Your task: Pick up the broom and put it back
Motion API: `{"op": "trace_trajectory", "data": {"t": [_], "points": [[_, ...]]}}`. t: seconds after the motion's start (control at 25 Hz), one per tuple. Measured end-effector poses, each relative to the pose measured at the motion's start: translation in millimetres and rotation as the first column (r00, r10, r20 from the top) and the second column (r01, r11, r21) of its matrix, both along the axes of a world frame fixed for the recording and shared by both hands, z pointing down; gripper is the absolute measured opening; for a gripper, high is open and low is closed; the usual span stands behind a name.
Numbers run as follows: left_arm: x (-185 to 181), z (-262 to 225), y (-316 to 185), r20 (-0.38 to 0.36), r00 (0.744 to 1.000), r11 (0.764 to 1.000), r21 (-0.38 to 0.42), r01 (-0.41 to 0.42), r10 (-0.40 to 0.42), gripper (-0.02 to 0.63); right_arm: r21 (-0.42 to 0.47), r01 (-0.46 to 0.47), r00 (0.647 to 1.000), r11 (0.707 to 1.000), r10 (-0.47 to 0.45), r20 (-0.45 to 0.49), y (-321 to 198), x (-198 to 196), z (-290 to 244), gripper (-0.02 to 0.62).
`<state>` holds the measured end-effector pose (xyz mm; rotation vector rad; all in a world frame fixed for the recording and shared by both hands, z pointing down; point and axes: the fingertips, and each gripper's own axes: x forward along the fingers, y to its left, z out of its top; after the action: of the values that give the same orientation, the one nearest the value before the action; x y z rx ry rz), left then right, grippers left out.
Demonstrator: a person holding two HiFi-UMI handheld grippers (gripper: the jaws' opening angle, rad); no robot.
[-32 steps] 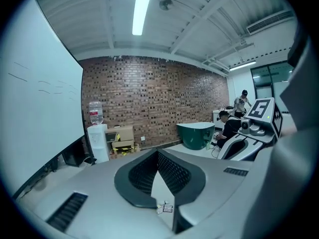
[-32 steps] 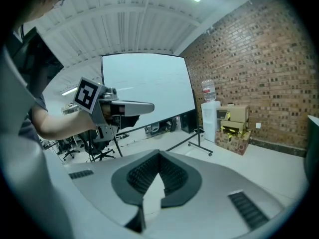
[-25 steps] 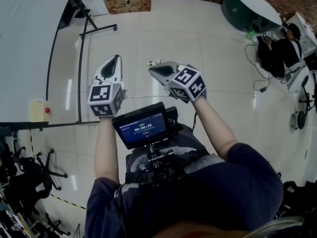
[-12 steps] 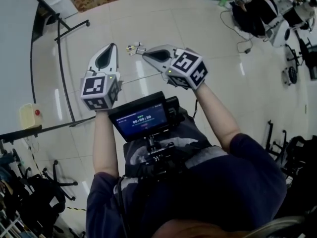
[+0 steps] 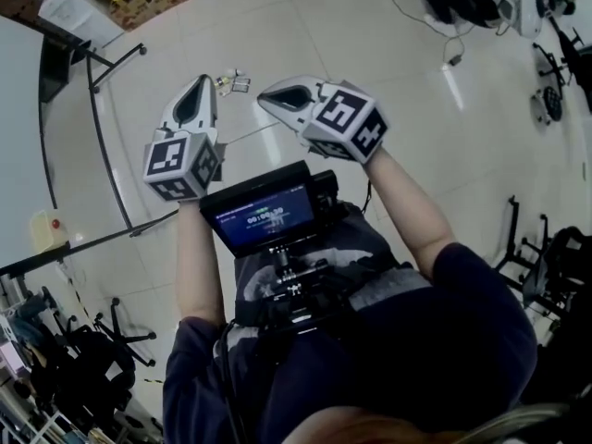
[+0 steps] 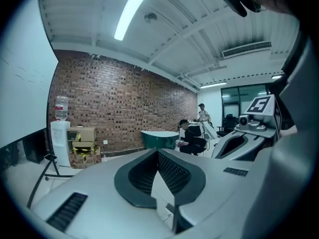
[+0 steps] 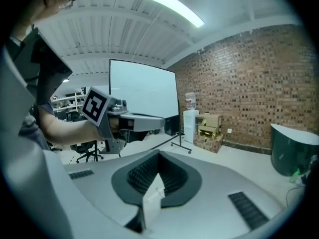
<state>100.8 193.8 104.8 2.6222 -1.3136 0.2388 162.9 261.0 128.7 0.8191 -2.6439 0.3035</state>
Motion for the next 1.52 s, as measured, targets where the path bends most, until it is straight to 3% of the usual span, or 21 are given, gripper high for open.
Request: {"op": "trace_trajectory", "data": {"t": [0.2, 0.4, 0.72, 1.0, 1.52], "points": [[53, 9, 23, 0.019, 1.0, 1.0, -0.017, -0.024, 0.025, 0.005, -0.024, -0.004, 1.0, 1.0, 0.004, 0.012, 18, 48, 10, 0.009], [56, 6, 34, 0.041, 0.999, 1.0, -0.019, 0.023, -0.022, 0.005, -0.028, 0.03, 0.999, 0.999, -0.029, 0.033, 26, 55, 10, 0.009], [15, 16, 41, 0.04, 0.995, 0.995, -0.03, 0.097, -0.096, 0.005, -0.03, 0.103, 0.995, 0.994, -0.103, 0.013, 28, 14, 21, 0.009], [-31, 21, 23, 0.033, 0.997, 0.997, -0.036, 0.071, -0.07, 0.005, -0.036, 0.101, 0.994, 0.994, -0.102, -0.031, 6, -41, 22, 0.009], [-178, 20, -29, -0.033, 0.998, 0.998, -0.046, 0.05, -0.051, 0.005, -0.046, 0.066, 0.994, 0.997, -0.07, -0.088, -40, -175, 25, 0.009]]}}
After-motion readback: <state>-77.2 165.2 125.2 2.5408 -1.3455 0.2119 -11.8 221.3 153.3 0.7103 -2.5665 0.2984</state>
